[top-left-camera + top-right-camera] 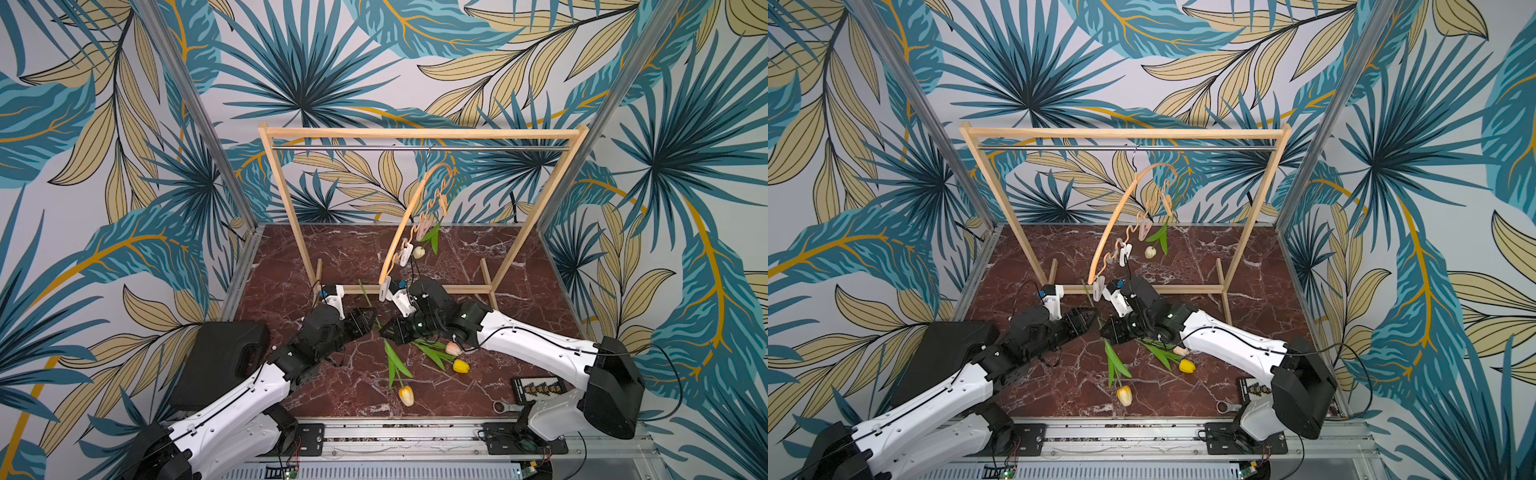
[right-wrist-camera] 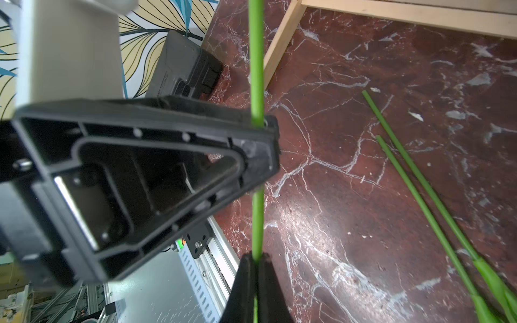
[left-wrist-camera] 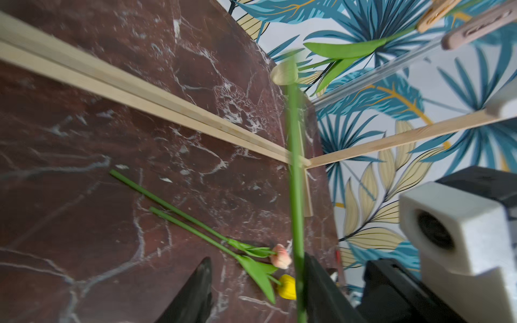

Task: Dry the flowers on a clothes hanger
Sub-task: Pick up the flower at the center of the board, then open the clamp at the hanger.

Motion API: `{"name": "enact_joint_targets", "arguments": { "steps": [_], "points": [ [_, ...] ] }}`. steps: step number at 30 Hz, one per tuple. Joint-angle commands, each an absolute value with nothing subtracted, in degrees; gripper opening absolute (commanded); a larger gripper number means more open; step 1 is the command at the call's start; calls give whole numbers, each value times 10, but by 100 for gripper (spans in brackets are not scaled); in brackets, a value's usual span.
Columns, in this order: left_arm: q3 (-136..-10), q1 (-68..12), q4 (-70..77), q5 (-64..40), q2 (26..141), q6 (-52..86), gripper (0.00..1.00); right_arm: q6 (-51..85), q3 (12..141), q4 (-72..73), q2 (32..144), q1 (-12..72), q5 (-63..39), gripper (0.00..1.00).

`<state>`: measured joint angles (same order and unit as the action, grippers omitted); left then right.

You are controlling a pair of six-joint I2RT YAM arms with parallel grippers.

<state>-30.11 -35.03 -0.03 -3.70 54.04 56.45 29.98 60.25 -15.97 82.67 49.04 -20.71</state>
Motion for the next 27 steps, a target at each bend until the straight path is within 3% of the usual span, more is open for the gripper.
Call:
{"name": "enact_joint_targets", "arguments": {
  "steps": [1, 8, 15, 20, 27],
  "points": [
    [-360, -321, -47, -15, 561, 510, 68, 301, 554, -189, 764, 482, -173, 0],
    [-418, -250, -28, -59, 620, 458, 74, 307, 481, -243, 640, 419, -111, 0],
    [-500, -221, 33, -165, 699, 376, 77, 280, 528, -283, 544, 342, -32, 0],
    [-576, -220, 22, -217, 775, 316, 77, 231, 630, -305, 588, 317, -23, 0],
    [-625, -216, 92, -297, 834, 305, 85, 174, 751, -320, 695, 289, -55, 0]
  ]
}}
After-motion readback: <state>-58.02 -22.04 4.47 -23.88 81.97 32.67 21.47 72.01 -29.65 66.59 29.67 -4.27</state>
